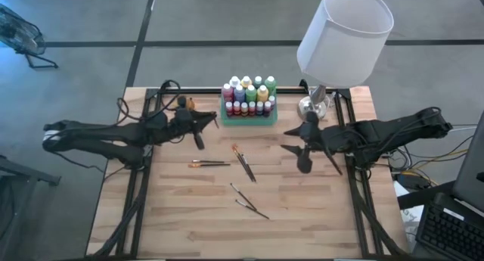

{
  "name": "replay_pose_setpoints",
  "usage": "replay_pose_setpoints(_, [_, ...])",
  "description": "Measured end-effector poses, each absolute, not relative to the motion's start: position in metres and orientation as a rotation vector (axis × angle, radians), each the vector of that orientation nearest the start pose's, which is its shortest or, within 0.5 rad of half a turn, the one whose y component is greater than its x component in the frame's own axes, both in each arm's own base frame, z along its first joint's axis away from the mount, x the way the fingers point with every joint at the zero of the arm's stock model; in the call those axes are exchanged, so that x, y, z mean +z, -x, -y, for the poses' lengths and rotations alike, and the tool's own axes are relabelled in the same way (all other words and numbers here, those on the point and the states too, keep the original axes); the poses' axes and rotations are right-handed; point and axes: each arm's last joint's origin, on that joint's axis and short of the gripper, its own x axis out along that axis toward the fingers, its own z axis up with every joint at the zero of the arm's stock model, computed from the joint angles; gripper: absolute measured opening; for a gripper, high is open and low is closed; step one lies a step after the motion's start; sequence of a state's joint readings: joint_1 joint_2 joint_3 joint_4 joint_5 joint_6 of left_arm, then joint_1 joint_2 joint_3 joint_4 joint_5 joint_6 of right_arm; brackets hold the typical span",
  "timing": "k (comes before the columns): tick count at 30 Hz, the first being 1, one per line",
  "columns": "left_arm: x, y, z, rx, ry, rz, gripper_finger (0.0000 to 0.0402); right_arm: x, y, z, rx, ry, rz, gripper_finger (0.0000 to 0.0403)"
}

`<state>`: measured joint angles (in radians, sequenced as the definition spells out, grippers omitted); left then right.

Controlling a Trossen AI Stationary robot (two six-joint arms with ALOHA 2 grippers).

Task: Pick & Place Paint Supplies
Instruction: Put the gold paintbrush into the orange cup

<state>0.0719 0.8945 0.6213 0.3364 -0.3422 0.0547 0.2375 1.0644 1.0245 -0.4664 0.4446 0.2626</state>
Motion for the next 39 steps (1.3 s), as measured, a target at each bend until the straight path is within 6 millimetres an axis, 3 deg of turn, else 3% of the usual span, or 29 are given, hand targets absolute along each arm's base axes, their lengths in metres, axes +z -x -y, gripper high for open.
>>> replay_pose_setpoints(14, [0.308,-0.188,-0.032,0.720,-0.046,-0.025,0.0016,0.339,-0.218,-0.040,-0.263,-0.087,-0.448,0.0243])
replay_pose_setpoints(24, [0.306,-0.176,-0.039,1.161,-0.055,-0.057,0.0016,0.337,-0.220,-0.041,-0.264,-0.083,-0.458,0.0274])
replay_pose_setpoints(31, [0.303,-0.173,-0.043,1.259,-0.075,-0.093,0.0016,0.336,-0.222,-0.041,-0.265,-0.081,-0.462,0.0296])
replay_pose_setpoints(39, [0.294,-0.167,-0.064,1.303,-0.017,-0.128,0.0016,0.335,-0.222,-0.041,-0.265,-0.080,-0.464,0.0322])
